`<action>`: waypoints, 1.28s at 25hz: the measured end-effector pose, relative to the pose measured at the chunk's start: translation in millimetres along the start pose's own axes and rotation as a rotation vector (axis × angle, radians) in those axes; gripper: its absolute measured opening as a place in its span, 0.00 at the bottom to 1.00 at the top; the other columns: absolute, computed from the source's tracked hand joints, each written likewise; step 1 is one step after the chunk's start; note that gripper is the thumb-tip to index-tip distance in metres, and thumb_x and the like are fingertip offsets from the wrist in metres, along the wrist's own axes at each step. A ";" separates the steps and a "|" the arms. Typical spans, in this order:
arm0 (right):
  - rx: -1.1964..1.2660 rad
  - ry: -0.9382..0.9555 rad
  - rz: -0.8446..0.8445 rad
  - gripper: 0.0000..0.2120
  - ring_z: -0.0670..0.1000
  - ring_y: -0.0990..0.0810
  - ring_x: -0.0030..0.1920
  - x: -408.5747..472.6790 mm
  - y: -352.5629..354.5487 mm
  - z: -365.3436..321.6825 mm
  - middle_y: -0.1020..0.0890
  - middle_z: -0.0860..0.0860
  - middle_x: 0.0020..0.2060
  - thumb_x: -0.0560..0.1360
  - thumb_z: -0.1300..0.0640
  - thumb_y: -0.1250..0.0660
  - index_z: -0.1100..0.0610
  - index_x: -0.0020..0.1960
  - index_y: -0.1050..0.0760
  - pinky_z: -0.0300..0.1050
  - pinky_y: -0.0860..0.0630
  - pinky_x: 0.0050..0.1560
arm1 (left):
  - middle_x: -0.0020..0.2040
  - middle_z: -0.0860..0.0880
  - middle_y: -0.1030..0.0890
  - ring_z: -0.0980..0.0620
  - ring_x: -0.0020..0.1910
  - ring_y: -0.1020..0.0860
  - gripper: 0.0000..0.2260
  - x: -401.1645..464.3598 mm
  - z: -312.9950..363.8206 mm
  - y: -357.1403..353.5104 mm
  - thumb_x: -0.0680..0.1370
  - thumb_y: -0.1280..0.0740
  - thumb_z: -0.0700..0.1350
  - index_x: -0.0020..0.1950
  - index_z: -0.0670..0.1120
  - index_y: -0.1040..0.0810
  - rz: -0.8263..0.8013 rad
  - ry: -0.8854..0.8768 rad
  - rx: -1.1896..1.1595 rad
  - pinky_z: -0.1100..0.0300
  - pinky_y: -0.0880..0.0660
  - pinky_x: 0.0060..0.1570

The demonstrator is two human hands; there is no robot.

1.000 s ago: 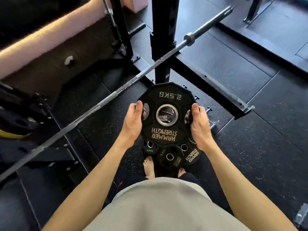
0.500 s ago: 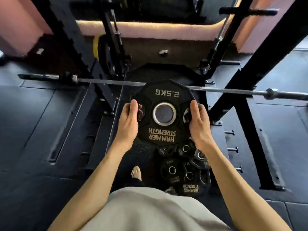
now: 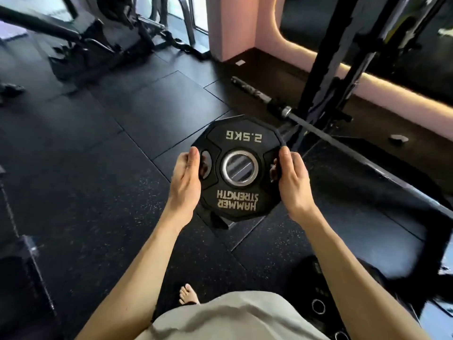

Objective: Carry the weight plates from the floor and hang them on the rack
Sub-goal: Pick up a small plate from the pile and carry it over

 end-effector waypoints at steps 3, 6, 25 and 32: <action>-0.007 0.036 -0.078 0.18 0.42 0.28 0.33 11.8 -102.5 -14.8 0.26 0.48 0.33 0.83 0.44 0.45 0.56 0.42 0.31 0.40 0.30 0.40 | 0.47 0.48 0.24 0.52 0.48 0.25 0.24 33.0 3.0 91.1 0.77 0.45 0.68 0.51 0.48 0.25 0.090 -0.029 0.001 0.48 0.27 0.59; -0.011 0.033 -0.146 0.17 0.43 0.29 0.34 29.2 -191.8 -23.9 0.26 0.48 0.33 0.83 0.44 0.45 0.55 0.42 0.31 0.42 0.30 0.39 | 0.44 0.52 0.22 0.54 0.46 0.24 0.21 68.9 7.7 167.4 0.78 0.44 0.65 0.50 0.49 0.25 0.162 -0.040 -0.031 0.49 0.27 0.58; -0.029 0.068 -0.224 0.17 0.37 0.27 0.29 361.1 -518.3 -82.9 0.25 0.45 0.30 0.83 0.47 0.45 0.60 0.48 0.29 0.34 0.29 0.37 | 0.42 0.53 0.23 0.59 0.41 0.26 0.18 495.6 52.5 320.1 0.82 0.46 0.59 0.51 0.46 0.25 0.216 -0.053 -0.081 0.57 0.28 0.52; -0.015 0.047 -0.100 0.18 0.40 0.28 0.28 526.2 -593.3 -81.8 0.26 0.44 0.26 0.83 0.45 0.45 0.59 0.47 0.31 0.35 0.30 0.33 | 0.44 0.54 0.24 0.60 0.42 0.25 0.19 713.3 63.4 314.0 0.81 0.45 0.60 0.53 0.46 0.26 0.052 -0.085 -0.088 0.59 0.28 0.53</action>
Point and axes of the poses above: each hand's wrist, its own x-axis towards the middle knuckle, its own y-axis out of the back of the hand, z = x × y, the point moved 7 cm from there along x, towards the middle knuckle
